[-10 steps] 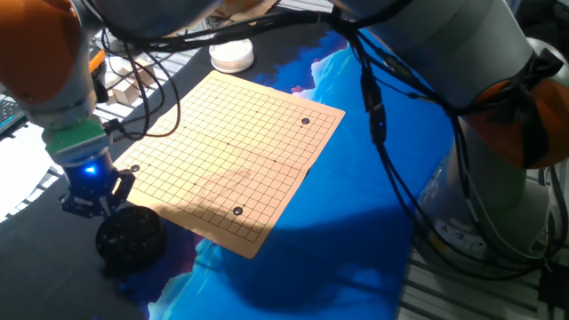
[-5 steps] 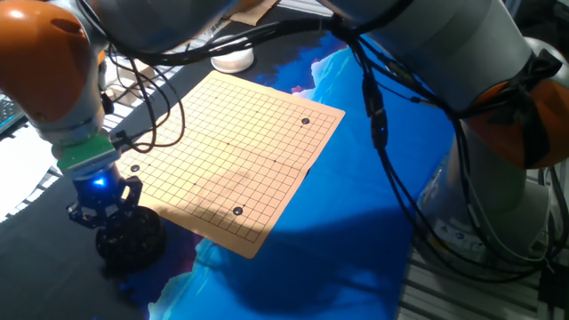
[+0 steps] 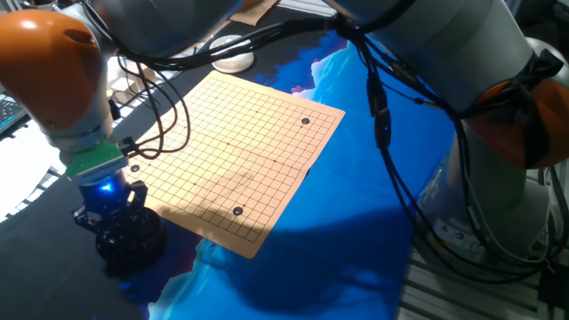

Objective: Play the first move as black on the 3-4 point in the upper right corner of the Go board

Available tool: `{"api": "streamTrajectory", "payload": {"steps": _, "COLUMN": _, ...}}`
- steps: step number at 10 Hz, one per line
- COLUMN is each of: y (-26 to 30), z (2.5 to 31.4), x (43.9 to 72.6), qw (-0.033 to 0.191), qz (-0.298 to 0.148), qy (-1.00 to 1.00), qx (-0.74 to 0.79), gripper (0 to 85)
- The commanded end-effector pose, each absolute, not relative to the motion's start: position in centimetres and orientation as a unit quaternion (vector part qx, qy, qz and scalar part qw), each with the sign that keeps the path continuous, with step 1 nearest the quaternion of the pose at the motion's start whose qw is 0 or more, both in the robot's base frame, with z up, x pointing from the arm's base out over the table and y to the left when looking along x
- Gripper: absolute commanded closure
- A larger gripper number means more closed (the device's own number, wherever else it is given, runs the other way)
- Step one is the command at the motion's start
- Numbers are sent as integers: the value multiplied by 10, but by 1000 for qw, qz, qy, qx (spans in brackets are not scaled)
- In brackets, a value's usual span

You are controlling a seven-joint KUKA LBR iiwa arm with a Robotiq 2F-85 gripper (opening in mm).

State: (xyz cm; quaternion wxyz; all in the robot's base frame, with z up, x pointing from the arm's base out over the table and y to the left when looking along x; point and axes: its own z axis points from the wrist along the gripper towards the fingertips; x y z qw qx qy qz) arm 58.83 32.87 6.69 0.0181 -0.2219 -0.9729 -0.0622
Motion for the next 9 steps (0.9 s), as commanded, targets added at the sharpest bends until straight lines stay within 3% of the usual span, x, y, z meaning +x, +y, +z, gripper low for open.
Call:
{"api": "streamTrajectory", "payload": {"steps": 1, "y": 329, "z": 66, "x": 588, "qw": 17, "qz": -63, "qy": -973, "qx": -223, "gripper": 510}}
{"api": "streamTrajectory", "payload": {"steps": 2, "y": 330, "z": 64, "x": 587, "qw": 16, "qz": -63, "qy": -972, "qx": -224, "gripper": 510}}
{"api": "streamTrajectory", "payload": {"steps": 3, "y": 331, "z": 63, "x": 586, "qw": 15, "qz": -63, "qy": -972, "qx": -224, "gripper": 680}}
{"api": "streamTrajectory", "payload": {"steps": 9, "y": 333, "z": 64, "x": 586, "qw": 13, "qz": -63, "qy": -974, "qx": -217, "gripper": 680}}
